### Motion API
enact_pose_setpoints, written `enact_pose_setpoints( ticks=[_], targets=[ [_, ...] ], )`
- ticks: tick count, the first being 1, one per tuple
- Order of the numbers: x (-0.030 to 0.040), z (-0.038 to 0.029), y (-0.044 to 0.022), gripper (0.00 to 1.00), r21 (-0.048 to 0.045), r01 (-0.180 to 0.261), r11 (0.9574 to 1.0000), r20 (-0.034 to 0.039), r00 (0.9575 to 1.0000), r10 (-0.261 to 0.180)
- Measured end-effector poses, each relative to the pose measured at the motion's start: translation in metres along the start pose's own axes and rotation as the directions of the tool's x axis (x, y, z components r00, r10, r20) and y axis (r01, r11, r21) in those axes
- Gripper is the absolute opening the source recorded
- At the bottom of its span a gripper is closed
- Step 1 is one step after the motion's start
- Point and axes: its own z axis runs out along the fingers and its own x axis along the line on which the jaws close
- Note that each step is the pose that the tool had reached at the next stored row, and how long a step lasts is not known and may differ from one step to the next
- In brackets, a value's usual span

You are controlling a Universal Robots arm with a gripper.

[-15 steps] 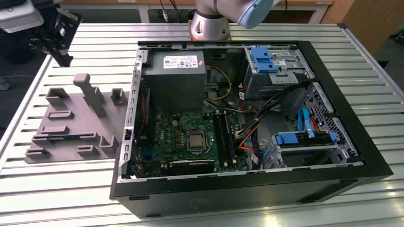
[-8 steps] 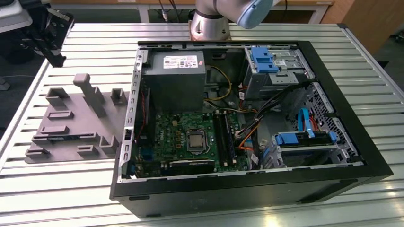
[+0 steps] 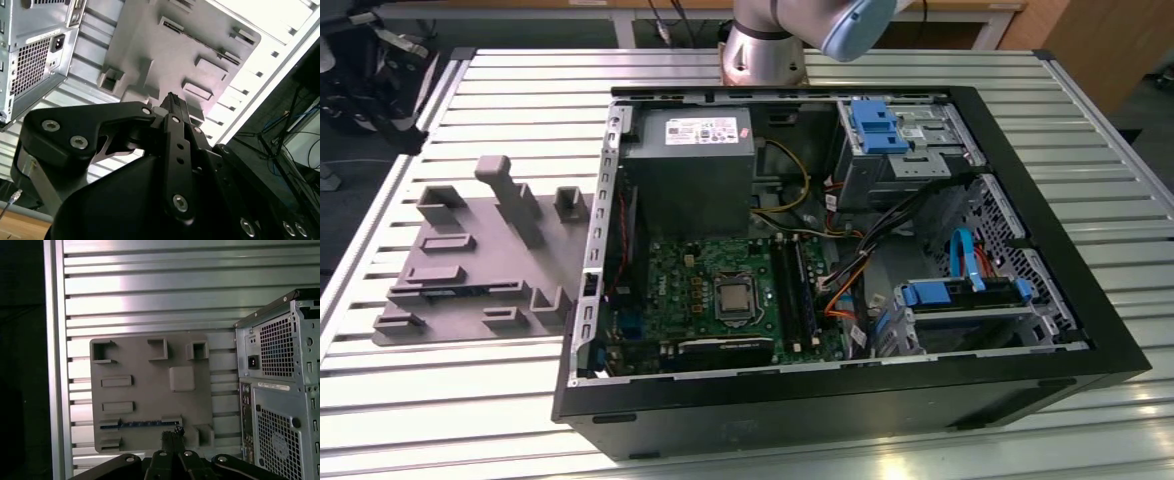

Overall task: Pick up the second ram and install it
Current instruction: 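Reach for the second ram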

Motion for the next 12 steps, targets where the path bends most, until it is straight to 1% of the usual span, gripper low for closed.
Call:
enact_pose_setpoints(
  ticks=[3,6,7,8,12],
  targets=[
    [0.0063,0.0002,-0.0026,0.11,0.0001,0.000,1.0000,-0.0001,1.0000,0.000],
    [0.0149,0.0006,-0.0050,0.11,0.0001,0.000,1.0000,0.0000,1.0000,0.000],
    [0.0177,0.0007,-0.0063,0.11,0.0001,0.000,1.0000,0.0000,1.0000,0.000],
    [0.0218,0.0011,-0.0096,0.11,0.0004,0.000,1.0000,-0.0003,1.0000,0.000],
    [0.0229,0.0012,-0.0103,0.11,0.0005,0.000,1.0000,-0.0003,1.0000,0.000]
  ],
)
